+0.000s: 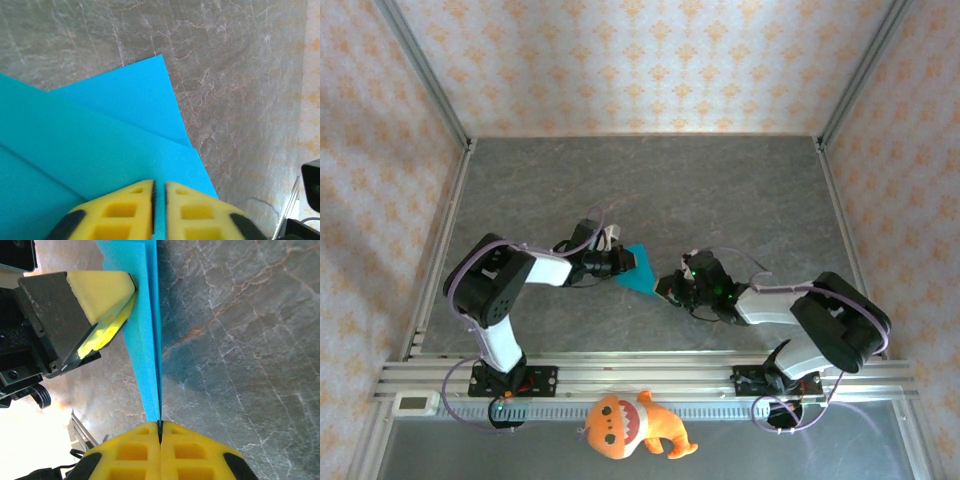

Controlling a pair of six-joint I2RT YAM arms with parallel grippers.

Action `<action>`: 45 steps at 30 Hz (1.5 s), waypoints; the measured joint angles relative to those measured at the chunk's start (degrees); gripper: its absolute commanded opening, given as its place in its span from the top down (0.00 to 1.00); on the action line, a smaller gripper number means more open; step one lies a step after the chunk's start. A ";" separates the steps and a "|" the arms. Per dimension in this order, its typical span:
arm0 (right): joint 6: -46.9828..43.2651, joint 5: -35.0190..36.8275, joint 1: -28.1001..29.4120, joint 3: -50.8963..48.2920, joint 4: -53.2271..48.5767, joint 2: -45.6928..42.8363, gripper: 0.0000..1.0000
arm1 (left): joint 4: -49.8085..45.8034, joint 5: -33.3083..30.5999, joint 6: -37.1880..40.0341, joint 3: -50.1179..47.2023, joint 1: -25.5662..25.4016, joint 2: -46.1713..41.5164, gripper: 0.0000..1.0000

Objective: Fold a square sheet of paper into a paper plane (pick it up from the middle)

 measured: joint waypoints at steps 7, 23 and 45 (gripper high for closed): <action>-8.07 7.63 0.04 0.35 -5.88 -7.78 0.96 | -2.34 -5.18 -0.42 -0.90 0.00 -11.45 0.66; -34.99 54.34 9.14 16.94 -35.32 -10.91 1.00 | -7.78 -20.68 -2.73 -8.13 5.29 -34.88 0.61; -47.01 51.21 23.21 29.20 -45.42 13.60 0.61 | -10.80 -24.70 -6.16 -14.21 9.77 -43.15 0.57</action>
